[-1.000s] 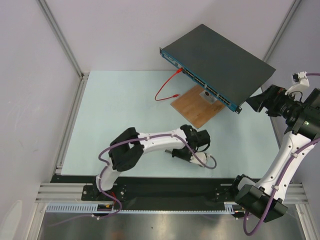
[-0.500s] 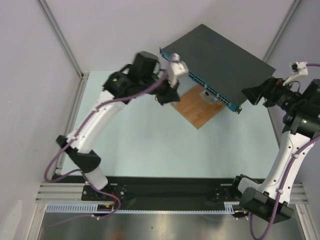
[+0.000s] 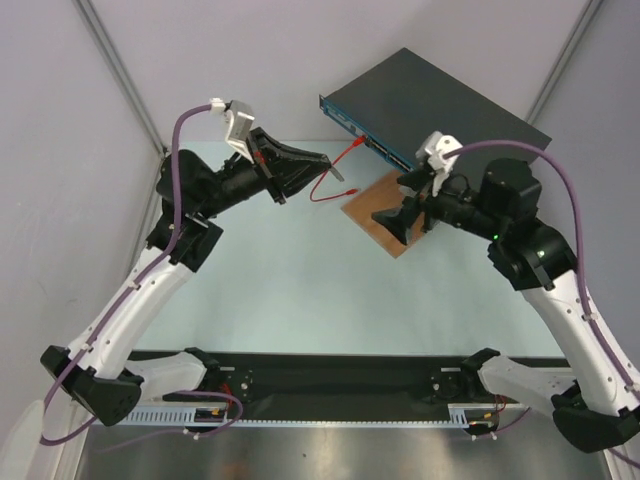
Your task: Insert the plug into the switch port
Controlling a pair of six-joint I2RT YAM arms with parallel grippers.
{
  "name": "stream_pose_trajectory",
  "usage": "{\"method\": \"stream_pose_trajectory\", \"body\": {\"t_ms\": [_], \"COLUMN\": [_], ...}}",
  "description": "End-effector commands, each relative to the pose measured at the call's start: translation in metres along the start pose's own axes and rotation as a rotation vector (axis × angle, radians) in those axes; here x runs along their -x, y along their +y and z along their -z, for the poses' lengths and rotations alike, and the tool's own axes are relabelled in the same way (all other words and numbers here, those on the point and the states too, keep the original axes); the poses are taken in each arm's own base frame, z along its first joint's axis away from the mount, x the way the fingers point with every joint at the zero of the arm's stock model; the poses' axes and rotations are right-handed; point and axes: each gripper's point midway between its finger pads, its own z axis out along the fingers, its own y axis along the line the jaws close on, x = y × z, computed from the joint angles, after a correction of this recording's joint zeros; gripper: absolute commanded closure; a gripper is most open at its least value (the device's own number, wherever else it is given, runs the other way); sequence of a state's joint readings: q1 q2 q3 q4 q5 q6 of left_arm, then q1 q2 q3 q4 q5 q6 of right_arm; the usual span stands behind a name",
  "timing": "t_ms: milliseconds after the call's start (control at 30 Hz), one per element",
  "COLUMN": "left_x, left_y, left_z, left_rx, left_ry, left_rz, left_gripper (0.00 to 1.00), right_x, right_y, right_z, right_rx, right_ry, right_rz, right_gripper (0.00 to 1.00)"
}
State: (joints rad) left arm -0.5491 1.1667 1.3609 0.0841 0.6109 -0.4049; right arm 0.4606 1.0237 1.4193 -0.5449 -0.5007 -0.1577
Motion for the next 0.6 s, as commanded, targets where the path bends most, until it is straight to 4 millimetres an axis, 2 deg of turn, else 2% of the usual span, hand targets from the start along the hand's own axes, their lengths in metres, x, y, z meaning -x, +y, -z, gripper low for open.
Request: {"method": "stream_pose_trajectory", "body": {"t_ms": [0,33,67,133,167,233,333,567], "left_x": [0.035,0.037,0.036,0.033,0.033,0.030,0.028,0.011], "left_y": [-0.014,-0.015,-0.013,-0.011,-0.009,-0.008,-0.008,-0.003], "left_z": [0.000,0.001,0.001,0.001,0.002,0.002,0.002,0.003], "left_rx": [-0.051,-0.050,-0.042,-0.027,-0.020,-0.014,-0.009,0.006], "left_ry": [-0.175,-0.189,-0.189,-0.189,-0.190,-0.183,-0.183,-0.142], "left_rz": [0.071,0.080,0.104,0.129,0.137,0.172,0.192,0.229], "left_gripper": [1.00,1.00,1.00,0.99,1.00,1.00,1.00,0.99], "right_x": [0.029,0.033,0.036,0.038,0.042,0.040,0.049,0.058], "right_y": [-0.017,-0.014,0.000,0.006,0.016,0.013,0.016,0.016], "right_z": [-0.023,-0.028,-0.036,-0.047,-0.052,-0.060,-0.068,-0.074], "right_rx": [-0.119,-0.114,-0.071,-0.067,-0.054,-0.080,-0.100,-0.141], "right_ry": [-0.080,-0.088,-0.098,-0.094,-0.115,-0.109,-0.140,-0.172], "right_rz": [0.185,0.225,0.252,0.316,0.334,0.357,0.393,0.450], "right_gripper": [0.05,0.06,0.06,0.07,0.08,0.10,0.14,0.23]}}
